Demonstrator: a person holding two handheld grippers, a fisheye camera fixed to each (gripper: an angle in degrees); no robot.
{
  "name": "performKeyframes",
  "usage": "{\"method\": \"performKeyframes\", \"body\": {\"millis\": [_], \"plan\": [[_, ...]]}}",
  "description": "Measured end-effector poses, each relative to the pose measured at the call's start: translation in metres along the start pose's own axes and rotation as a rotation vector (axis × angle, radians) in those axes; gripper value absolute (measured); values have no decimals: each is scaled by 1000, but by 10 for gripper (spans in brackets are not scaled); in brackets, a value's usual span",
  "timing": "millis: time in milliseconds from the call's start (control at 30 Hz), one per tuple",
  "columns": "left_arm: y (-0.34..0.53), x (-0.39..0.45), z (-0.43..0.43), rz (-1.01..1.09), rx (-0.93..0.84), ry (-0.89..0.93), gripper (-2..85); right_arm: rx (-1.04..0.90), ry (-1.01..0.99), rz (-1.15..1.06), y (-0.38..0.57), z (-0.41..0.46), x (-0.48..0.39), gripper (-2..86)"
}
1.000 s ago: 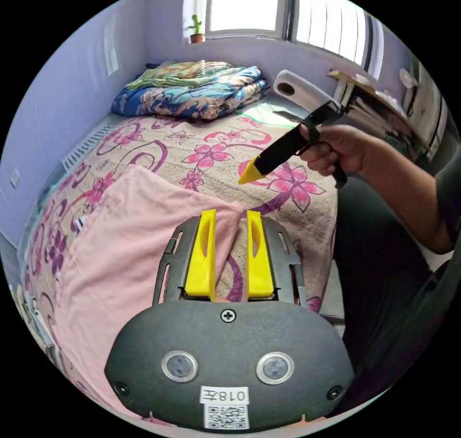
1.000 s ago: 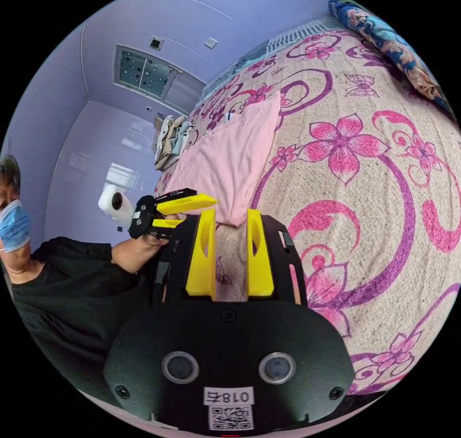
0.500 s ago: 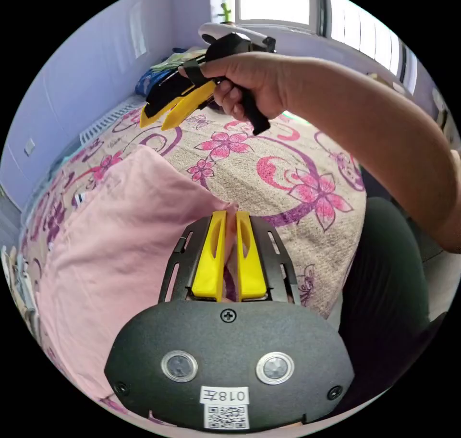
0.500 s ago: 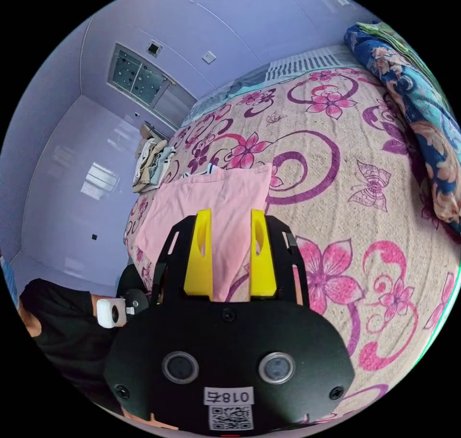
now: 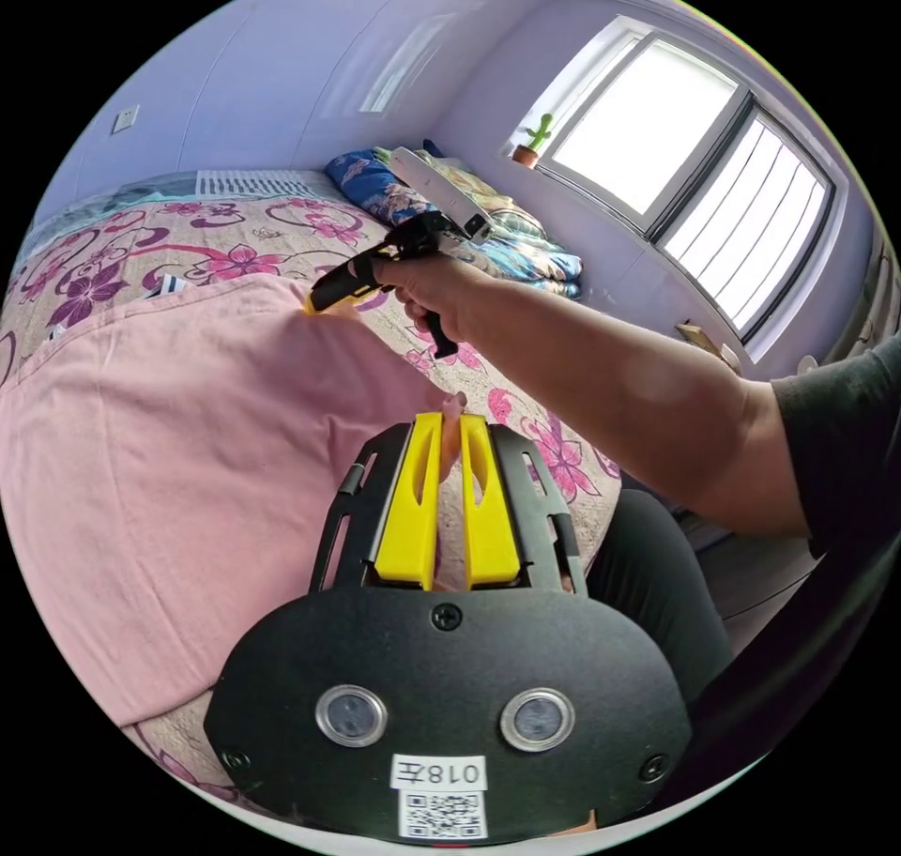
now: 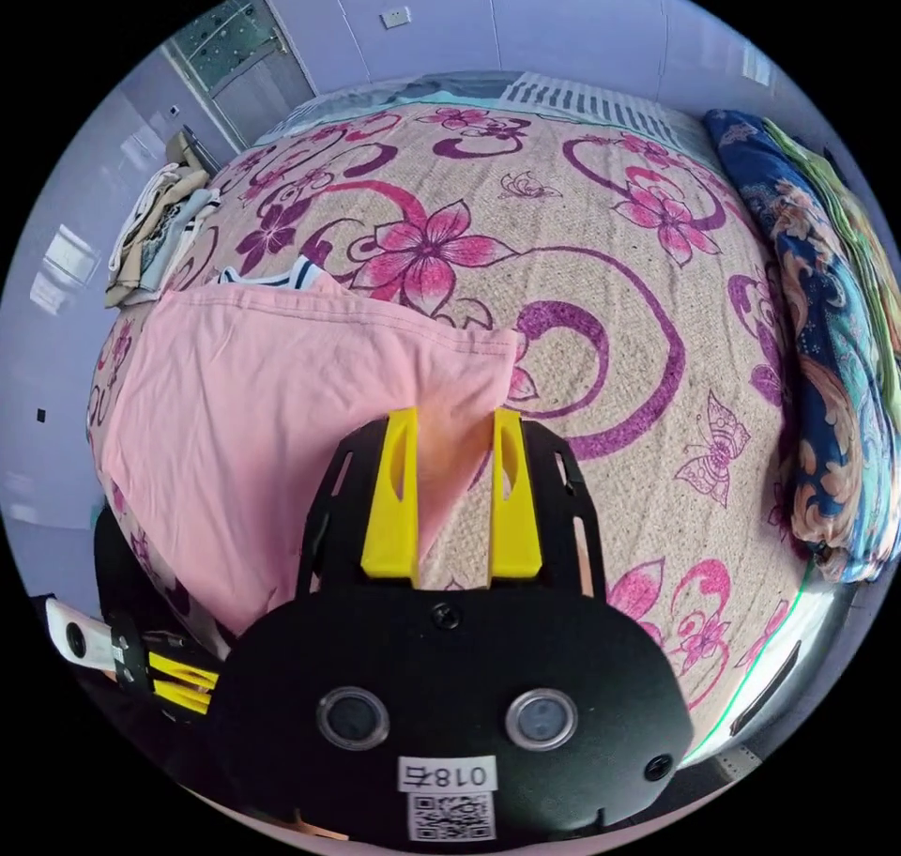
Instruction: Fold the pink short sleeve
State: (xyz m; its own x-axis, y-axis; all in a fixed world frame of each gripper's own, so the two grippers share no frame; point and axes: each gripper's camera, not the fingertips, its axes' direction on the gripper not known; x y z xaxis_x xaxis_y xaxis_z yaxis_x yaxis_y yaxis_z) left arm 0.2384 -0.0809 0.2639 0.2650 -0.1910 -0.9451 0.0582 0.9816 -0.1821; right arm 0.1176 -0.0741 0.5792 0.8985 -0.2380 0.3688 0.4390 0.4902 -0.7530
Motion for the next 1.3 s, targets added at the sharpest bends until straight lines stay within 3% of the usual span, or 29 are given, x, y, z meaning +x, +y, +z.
{"method": "performKeyframes", "body": {"millis": [33,167,333,433,667,767,933,1300], "plan": [[7,-8,0,-9,3,6,39,-13,-17,-51,-7,-5,-9,33],[32,-39,-6,-47,28,39,39,-78,-131,-10,-31,-16,-14,15],[63,-78,-26,-133,117,106,39,-19,-414,138,-58,-55,-1,0],[90,-105,-56,-199,216,135,39,-8,-468,146,-80,-81,-27,-2],[206,-200,-161,-465,516,88,37,-50,-519,13,-161,-102,-179,4],[263,-245,-197,-593,607,-10,36,-123,-488,-54,-198,-74,-266,8],[343,-317,-212,-851,683,-17,33,-286,-413,-33,-234,6,-370,11],[372,-337,-210,-844,762,8,33,-296,-384,-45,-255,-1,-432,36]]}}
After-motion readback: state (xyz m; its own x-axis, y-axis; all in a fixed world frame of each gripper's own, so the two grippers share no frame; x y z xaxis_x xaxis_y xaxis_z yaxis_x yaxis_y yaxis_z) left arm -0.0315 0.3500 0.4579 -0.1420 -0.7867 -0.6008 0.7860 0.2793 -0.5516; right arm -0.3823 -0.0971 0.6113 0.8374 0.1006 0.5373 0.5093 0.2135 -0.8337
